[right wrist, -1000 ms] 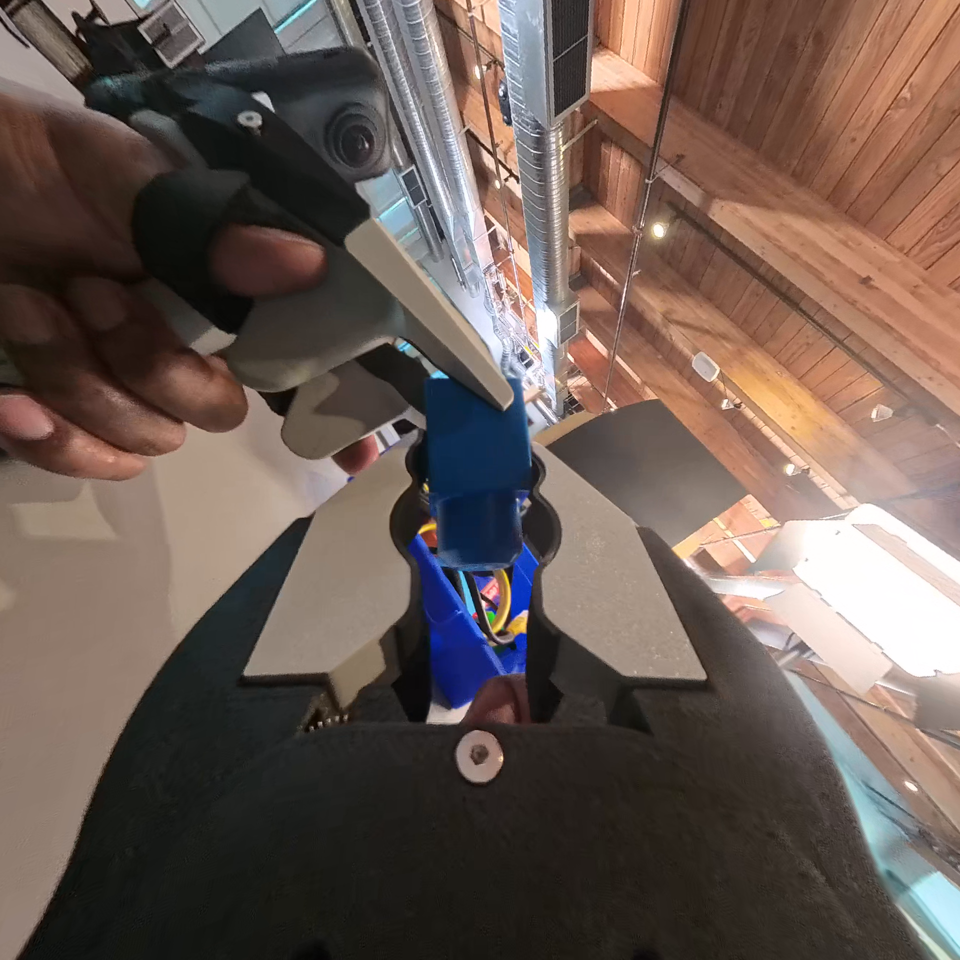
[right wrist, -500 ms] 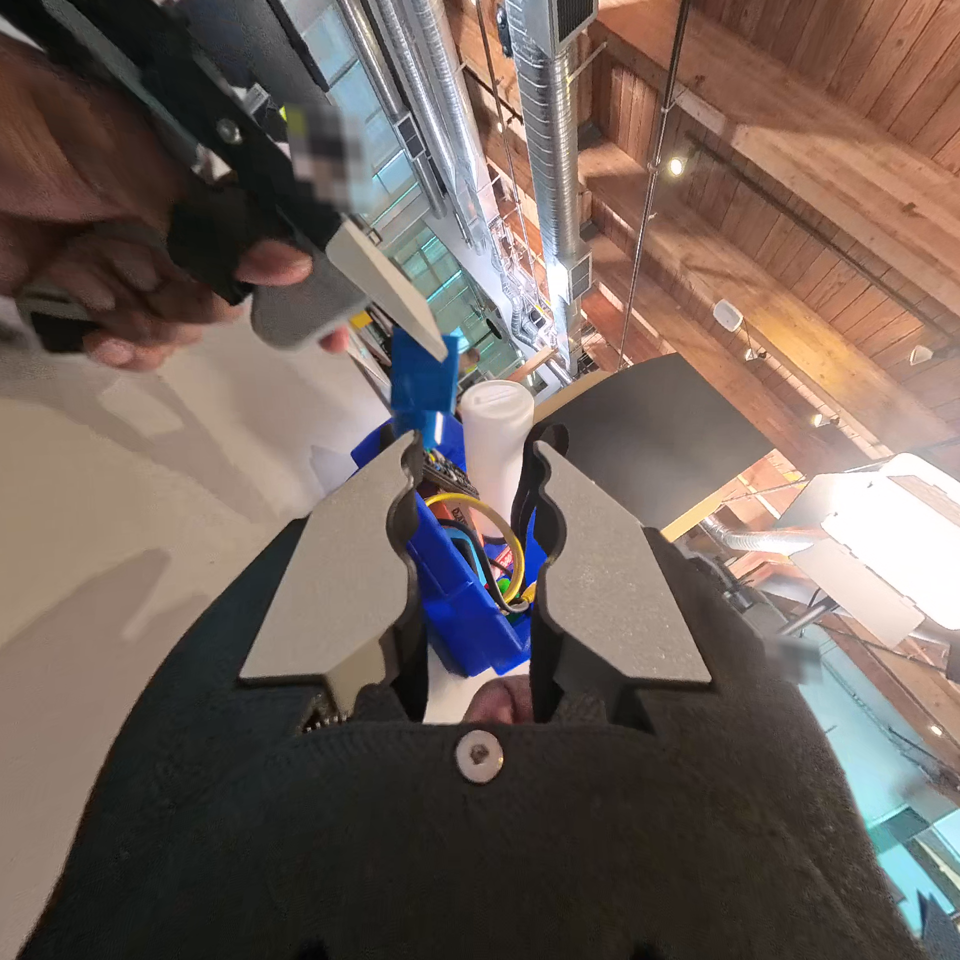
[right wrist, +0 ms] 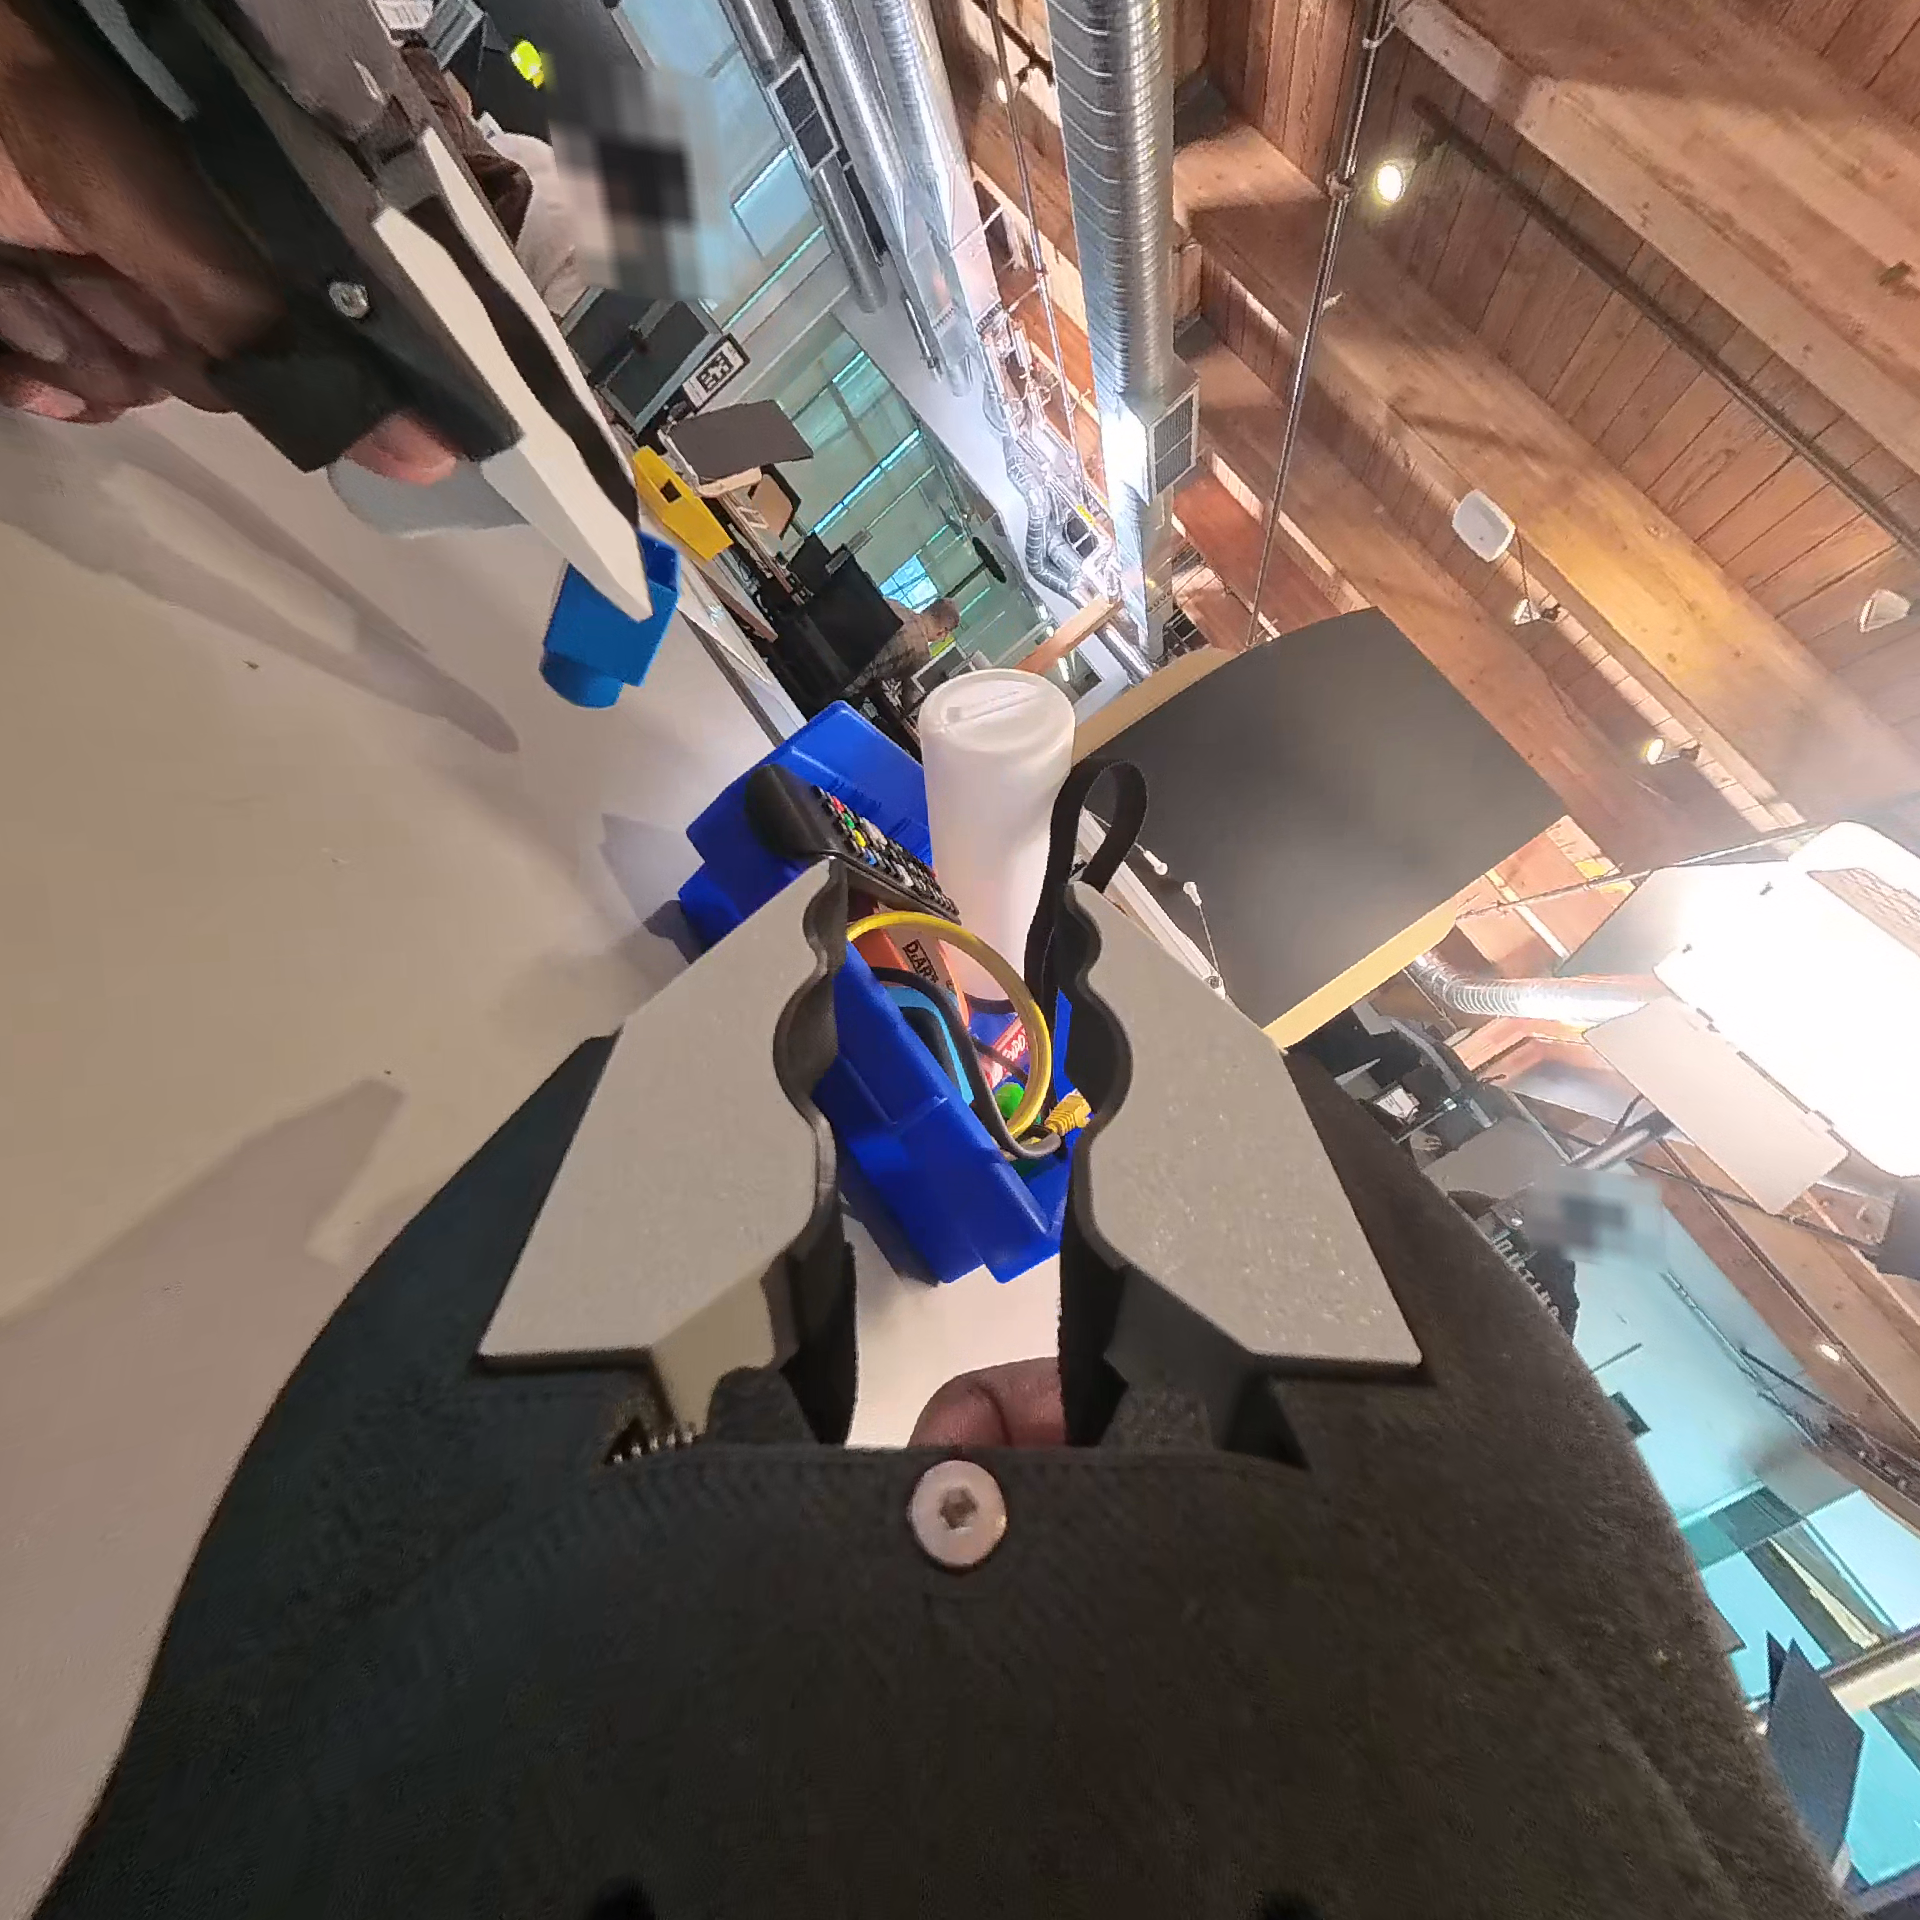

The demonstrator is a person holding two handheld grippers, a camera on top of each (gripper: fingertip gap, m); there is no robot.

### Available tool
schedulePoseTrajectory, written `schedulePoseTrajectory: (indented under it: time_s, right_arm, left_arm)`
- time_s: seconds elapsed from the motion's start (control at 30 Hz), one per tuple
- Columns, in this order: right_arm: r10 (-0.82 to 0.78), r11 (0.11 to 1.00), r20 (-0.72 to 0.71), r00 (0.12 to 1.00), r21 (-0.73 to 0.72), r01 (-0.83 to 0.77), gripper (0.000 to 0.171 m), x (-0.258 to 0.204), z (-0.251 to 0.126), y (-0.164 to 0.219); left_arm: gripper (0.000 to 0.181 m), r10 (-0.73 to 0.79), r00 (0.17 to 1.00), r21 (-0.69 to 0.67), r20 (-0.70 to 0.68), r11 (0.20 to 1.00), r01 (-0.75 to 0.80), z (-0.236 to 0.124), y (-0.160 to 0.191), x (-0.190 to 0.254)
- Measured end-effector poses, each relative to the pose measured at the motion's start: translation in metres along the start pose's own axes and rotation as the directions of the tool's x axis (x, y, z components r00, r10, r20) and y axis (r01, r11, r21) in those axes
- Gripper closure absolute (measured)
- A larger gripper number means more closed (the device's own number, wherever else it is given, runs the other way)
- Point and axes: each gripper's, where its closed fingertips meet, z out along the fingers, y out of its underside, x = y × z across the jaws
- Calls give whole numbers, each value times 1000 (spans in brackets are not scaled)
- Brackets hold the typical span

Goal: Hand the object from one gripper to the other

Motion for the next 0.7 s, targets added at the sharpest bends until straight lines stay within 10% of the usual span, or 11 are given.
schedulePoseTrajectory:
  time_s: [0.7]
  right_arm:
    - [-10,1000,11,1000,-22,10,131,-3,3,5]
  left_arm:
    - [145,81,988,-270,133,962,-43,-3,52,-53]
